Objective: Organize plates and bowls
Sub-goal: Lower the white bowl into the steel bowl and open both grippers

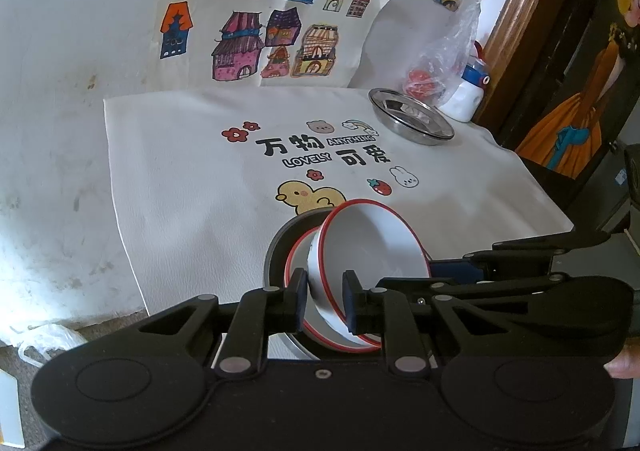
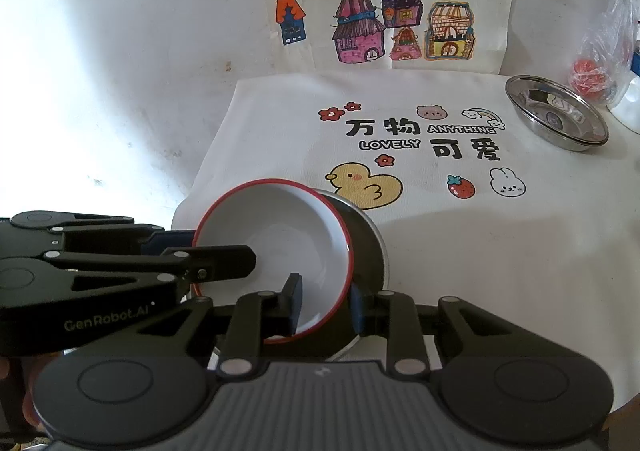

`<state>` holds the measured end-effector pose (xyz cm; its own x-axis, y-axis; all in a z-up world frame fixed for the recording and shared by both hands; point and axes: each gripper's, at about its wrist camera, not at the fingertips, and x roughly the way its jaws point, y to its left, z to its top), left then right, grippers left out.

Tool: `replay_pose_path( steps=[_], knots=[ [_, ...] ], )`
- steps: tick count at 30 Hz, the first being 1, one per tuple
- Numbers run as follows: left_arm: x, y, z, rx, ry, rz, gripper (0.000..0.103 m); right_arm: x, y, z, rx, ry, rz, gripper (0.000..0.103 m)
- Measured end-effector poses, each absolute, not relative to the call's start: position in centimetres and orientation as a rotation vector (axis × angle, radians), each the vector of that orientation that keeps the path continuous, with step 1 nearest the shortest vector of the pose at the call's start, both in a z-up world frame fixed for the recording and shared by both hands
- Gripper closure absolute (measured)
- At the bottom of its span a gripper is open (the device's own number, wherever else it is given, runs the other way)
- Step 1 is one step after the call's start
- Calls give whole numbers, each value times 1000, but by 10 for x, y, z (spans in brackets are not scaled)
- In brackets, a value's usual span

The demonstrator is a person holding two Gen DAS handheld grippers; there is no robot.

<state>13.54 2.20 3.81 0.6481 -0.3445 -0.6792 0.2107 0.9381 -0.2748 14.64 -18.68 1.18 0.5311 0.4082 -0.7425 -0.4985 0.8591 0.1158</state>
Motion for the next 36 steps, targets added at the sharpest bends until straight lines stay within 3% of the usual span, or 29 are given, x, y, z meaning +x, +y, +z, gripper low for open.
replay_pose_path(
  steps=[12,15,22,28,31,32,35,36],
  knots=[
    [134,21,39,-163,793,-328,77,146,-188,12,-114,854,545,74],
    [131,19,42,-121,782,-297,66,146,-189,11,-114,855,546,74],
    [132,21,39,-122,790,-310,66,145,-188,11,-113,854,548,74],
    [130,25,42,-135,777,-323,60,143,-193,14,-99,842,545,72],
    [127,25,44,-136,767,-324,52,141,-198,17,-84,833,550,69],
    [125,26,45,-131,761,-314,44,140,-200,19,-78,827,555,66],
    [121,30,49,-138,744,-300,41,135,-205,24,-74,802,542,46],
    [120,31,50,-145,741,-300,40,134,-208,25,-71,797,541,44]
  ],
)
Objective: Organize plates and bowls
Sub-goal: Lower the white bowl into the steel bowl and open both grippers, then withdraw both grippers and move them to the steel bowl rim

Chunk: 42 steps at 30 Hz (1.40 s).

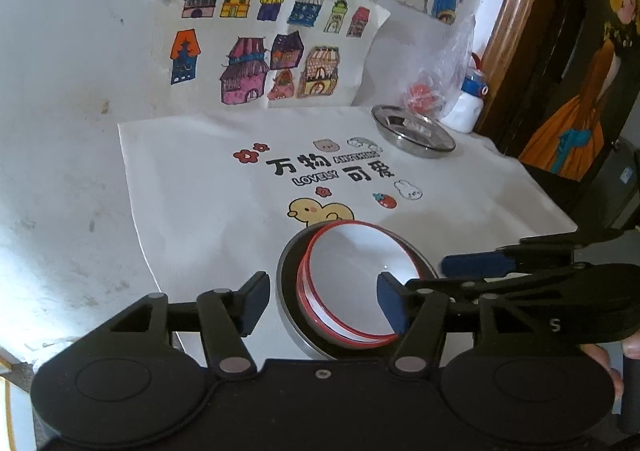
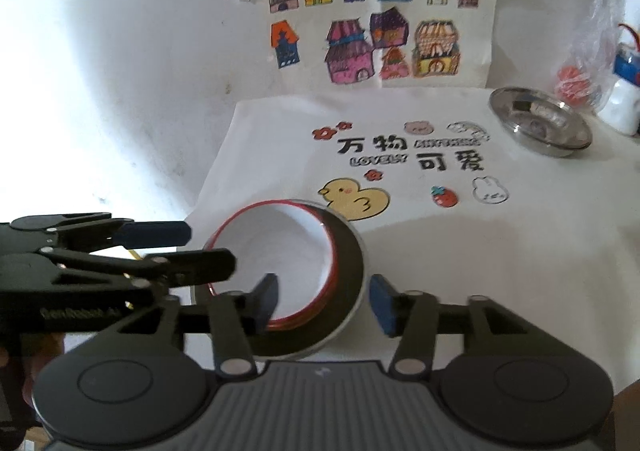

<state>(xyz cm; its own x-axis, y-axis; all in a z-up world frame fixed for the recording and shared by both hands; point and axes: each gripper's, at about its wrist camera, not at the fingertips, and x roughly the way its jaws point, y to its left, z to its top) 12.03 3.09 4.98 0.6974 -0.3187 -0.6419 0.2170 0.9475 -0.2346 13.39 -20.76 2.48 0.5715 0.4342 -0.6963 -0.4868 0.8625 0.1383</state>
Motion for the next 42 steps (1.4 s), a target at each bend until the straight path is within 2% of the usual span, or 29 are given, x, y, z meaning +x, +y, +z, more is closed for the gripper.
replay_pose_path(
  steps=[1,4,8,12,22,29,36,42],
  knots=[
    [119,33,51,-150,737,-296,38,133,-210,26,-64,795,538,43],
    [115,36,55,-155,720,-277,26,128,-220,28,-41,775,524,32],
    [108,44,59,-181,692,-264,14,116,-230,33,-9,729,505,12],
    [98,51,63,-192,651,-238,1,98,-237,37,-10,660,469,2],
    [73,64,57,-157,596,-75,1,50,-245,35,-92,418,320,0],
    [63,67,44,-140,629,6,1,45,-251,14,-22,522,202,0],
    [71,65,37,-147,760,-21,1,57,-257,9,37,700,275,0],
    [87,72,30,-212,915,-70,2,65,-242,8,-64,766,295,0]
  ],
)
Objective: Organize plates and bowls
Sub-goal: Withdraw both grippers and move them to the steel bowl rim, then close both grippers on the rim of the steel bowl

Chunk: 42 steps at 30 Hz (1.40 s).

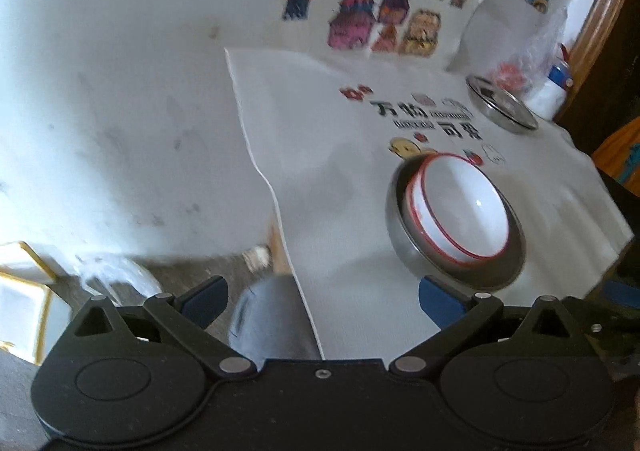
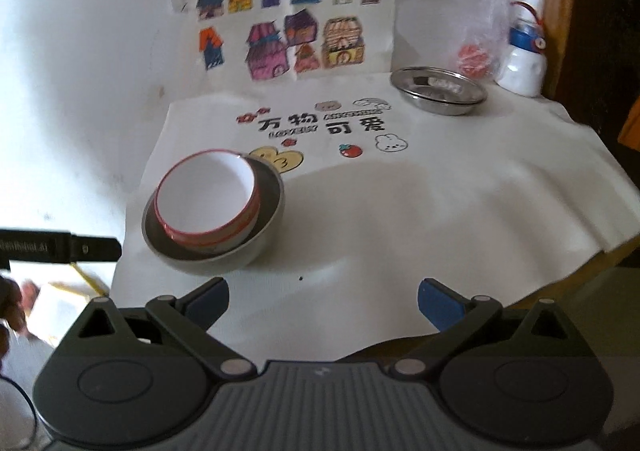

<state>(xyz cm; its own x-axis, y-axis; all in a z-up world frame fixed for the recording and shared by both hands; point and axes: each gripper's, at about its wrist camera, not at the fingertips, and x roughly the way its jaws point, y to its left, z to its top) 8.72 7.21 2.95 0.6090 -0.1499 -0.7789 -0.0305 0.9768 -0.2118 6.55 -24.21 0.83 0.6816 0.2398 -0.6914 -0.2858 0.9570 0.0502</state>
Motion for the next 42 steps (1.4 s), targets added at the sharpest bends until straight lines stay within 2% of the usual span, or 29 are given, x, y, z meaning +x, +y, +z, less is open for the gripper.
replay_pose_path(
  steps=[11,26,42],
  knots=[
    [107,72,25,-231,994,-81,1,85,-227,12,-121,796,368,0],
    [140,68,31,-238,989,-87,1,132,-232,31,-104,824,386,0],
    [149,68,22,-230,972,-69,1,145,-225,24,-118,827,390,0]
  ],
)
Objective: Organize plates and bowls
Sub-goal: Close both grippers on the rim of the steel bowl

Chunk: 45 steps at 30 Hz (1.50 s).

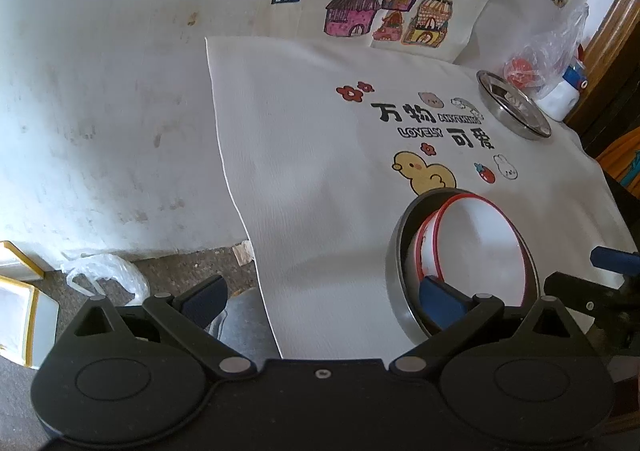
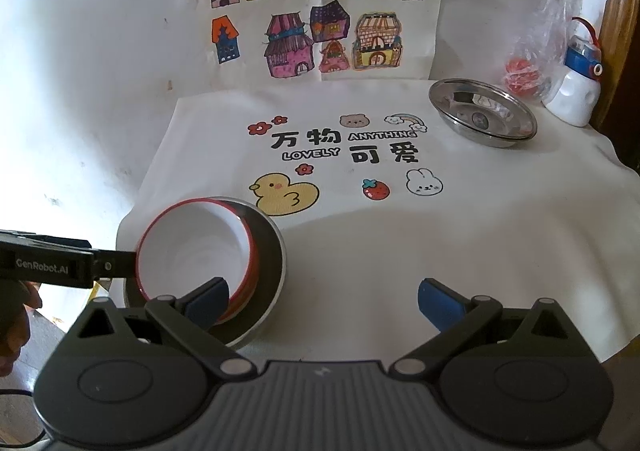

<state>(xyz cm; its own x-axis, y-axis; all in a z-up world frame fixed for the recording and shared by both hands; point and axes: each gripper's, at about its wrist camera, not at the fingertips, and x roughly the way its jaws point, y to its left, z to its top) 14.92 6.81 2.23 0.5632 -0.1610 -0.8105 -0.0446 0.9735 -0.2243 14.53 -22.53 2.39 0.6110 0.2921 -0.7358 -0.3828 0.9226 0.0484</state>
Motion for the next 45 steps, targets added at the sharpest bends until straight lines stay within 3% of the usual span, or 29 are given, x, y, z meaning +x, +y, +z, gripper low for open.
replay_pose_path(
  steps=[22,40,45],
  knots=[
    [154,69,20,-215,957,-119,17,156,-224,10,-141,853,400,1],
    [161,60,19,-214,933,-198,57,161,-218,2,-142,912,440,26],
    [161,54,22,-196,932,-215,72,161,-216,4,-126,924,455,39]
  ],
)
